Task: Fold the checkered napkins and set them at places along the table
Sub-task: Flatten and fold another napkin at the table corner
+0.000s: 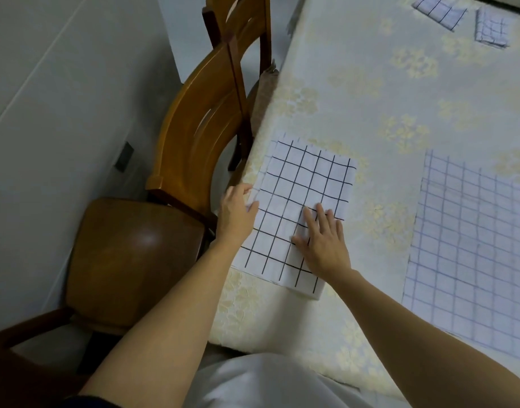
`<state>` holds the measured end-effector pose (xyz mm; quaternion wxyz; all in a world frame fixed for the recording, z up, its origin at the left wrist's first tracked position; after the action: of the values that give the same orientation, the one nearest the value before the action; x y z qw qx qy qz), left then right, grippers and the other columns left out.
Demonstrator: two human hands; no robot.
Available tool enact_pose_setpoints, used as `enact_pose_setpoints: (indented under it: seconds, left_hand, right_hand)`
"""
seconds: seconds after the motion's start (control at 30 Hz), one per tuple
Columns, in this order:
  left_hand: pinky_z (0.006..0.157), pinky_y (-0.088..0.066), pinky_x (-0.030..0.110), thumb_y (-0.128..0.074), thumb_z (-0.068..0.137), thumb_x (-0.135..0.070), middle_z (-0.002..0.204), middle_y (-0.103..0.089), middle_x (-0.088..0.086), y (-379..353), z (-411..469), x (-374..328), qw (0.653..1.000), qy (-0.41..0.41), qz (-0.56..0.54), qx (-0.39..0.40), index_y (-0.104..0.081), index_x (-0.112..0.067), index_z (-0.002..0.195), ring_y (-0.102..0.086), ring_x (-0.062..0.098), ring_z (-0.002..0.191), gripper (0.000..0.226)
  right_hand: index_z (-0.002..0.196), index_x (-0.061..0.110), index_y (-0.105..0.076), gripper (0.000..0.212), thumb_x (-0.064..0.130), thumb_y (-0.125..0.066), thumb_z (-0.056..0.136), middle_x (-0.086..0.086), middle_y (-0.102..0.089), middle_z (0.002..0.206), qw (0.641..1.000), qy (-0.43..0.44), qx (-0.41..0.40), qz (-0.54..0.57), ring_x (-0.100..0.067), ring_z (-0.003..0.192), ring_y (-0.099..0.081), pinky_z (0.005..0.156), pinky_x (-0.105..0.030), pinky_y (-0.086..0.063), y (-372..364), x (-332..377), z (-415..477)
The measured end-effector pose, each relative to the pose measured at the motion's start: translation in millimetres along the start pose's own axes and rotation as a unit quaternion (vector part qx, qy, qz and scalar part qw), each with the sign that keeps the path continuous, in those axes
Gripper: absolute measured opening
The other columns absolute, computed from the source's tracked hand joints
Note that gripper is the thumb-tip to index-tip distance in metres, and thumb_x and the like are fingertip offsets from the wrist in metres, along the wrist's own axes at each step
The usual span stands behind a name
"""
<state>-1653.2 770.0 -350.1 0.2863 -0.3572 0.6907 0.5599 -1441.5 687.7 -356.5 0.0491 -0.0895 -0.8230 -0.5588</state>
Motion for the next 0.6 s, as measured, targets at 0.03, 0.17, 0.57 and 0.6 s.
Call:
enact_pose_setpoints:
  seconds: [0.03,0.17,0.57,0.6]
  left_hand:
    - [0.093,-0.056,0.035,-0.066,0.097,-0.022,0.127,-0.055,0.006,-0.4,-0.1,2.0,1.000,-0.001,-0.006,0.002,-0.057,-0.015,0.133,-0.055,0.021,0.114,0.038]
    - [0.089,-0.049,0.022,-0.065,0.099,-0.020,0.129,-0.055,0.005,1.9,-1.1,6.9,0.999,-0.005,-0.036,-0.008,-0.058,-0.013,0.136,-0.053,0.012,0.108,0.039]
    - [0.091,-0.049,0.022,-0.068,0.096,-0.014,0.132,-0.055,0.003,-1.2,-0.1,9.5,0.999,-0.020,-0.031,-0.011,-0.060,-0.017,0.138,-0.051,0.009,0.107,0.043]
    - [0.092,-0.050,0.022,-0.069,0.095,-0.012,0.132,-0.055,0.003,-1.6,-0.3,10.4,0.999,-0.021,-0.031,-0.010,-0.060,-0.017,0.138,-0.052,0.009,0.107,0.044]
  right_hand:
    - [0.161,0.027,0.003,0.075,0.063,-0.025,0.102,-0.006,0.012,0.169,1.000,0.001,0.000,0.000,-0.030,0.154,0.014,0.126,-0.046,0.004,-0.1,0.2,1.0]
    - [0.161,0.027,0.002,0.077,0.064,-0.027,0.101,-0.007,0.012,0.168,1.000,0.008,0.003,0.002,-0.030,0.154,0.015,0.126,-0.046,0.005,-0.9,3.1,6.4]
    - [0.161,0.029,0.005,0.080,0.068,-0.026,0.099,-0.003,0.017,0.168,1.000,0.022,0.018,0.000,-0.028,0.153,0.018,0.125,-0.046,0.007,-2.4,16.2,21.0]
    - [0.161,0.029,0.005,0.080,0.068,-0.026,0.099,-0.003,0.017,0.168,1.000,0.023,0.017,0.000,-0.027,0.153,0.018,0.125,-0.046,0.006,-2.5,15.4,21.1]
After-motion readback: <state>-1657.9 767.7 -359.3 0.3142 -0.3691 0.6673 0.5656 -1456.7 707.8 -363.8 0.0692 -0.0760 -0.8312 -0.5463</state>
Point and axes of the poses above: each hand's wrist, its own z-axis towards the middle knuckle, its own y-axis out of the back of the hand, x = y × z, the point moved 4 cm from there along z, towards the middle knuckle
